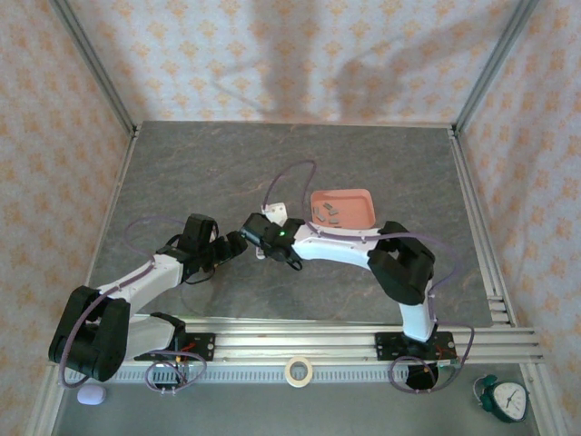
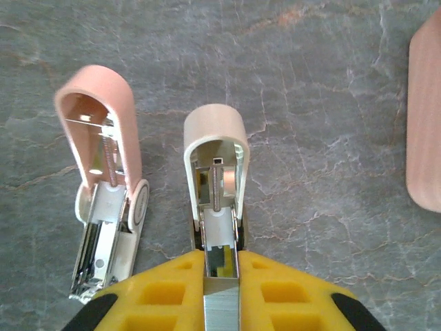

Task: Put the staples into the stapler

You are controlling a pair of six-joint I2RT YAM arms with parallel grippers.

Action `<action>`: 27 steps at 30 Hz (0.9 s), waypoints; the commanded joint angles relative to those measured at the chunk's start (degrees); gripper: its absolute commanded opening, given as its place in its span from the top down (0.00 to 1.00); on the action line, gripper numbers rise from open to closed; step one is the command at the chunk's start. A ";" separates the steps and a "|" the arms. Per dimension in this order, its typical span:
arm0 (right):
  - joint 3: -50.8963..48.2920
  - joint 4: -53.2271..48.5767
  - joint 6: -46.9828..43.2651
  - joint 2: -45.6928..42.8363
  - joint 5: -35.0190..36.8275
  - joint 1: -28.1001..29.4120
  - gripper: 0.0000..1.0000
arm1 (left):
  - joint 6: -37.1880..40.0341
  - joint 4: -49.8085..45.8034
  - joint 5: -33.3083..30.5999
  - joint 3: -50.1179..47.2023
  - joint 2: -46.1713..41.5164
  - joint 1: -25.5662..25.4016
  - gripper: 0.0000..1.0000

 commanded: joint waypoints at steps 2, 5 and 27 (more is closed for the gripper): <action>-3.45 4.54 -8.79 -3.99 -0.70 0.09 0.83 | 1.32 1.07 2.91 0.17 -0.26 0.35 0.11; -4.79 6.17 -12.11 -4.19 -1.14 -0.05 0.83 | 1.94 4.90 5.68 -1.34 -0.34 0.37 0.11; -7.96 10.84 -8.50 -1.18 -1.80 -1.69 0.83 | 3.69 11.68 3.57 -14.82 -19.57 0.43 0.12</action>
